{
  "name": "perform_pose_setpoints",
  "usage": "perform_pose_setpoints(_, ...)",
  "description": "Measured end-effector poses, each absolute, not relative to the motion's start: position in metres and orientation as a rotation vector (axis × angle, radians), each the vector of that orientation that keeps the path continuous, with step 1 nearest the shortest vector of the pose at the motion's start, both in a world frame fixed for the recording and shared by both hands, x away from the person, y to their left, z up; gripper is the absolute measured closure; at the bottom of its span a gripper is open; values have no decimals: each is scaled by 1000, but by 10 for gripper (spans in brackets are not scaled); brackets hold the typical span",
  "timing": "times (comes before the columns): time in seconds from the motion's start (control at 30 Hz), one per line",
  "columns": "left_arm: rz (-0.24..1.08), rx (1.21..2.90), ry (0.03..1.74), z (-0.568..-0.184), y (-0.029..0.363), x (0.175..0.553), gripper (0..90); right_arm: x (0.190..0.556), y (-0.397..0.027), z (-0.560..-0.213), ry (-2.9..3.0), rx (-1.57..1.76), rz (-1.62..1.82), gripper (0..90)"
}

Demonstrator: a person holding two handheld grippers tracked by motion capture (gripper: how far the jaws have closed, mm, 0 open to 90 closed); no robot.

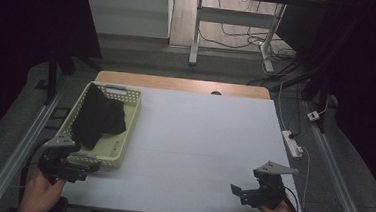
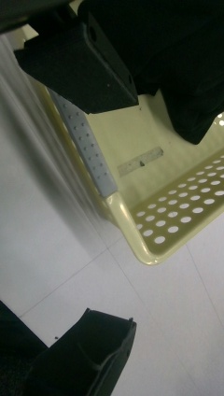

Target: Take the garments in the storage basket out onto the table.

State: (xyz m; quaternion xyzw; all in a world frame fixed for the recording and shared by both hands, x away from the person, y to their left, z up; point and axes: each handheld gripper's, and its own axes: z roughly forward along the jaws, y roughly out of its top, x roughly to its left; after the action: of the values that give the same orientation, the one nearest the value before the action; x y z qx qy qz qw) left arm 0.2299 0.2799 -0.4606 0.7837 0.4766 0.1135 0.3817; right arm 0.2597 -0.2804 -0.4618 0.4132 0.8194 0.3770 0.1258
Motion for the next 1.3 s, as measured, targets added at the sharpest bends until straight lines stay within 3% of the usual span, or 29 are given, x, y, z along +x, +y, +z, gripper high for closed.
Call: perform_pose_setpoints(1.3, 308, 1971, 1224, -467, 299, 306, 16, 261, -278, -463, 2410, 1199, 1065, 3)
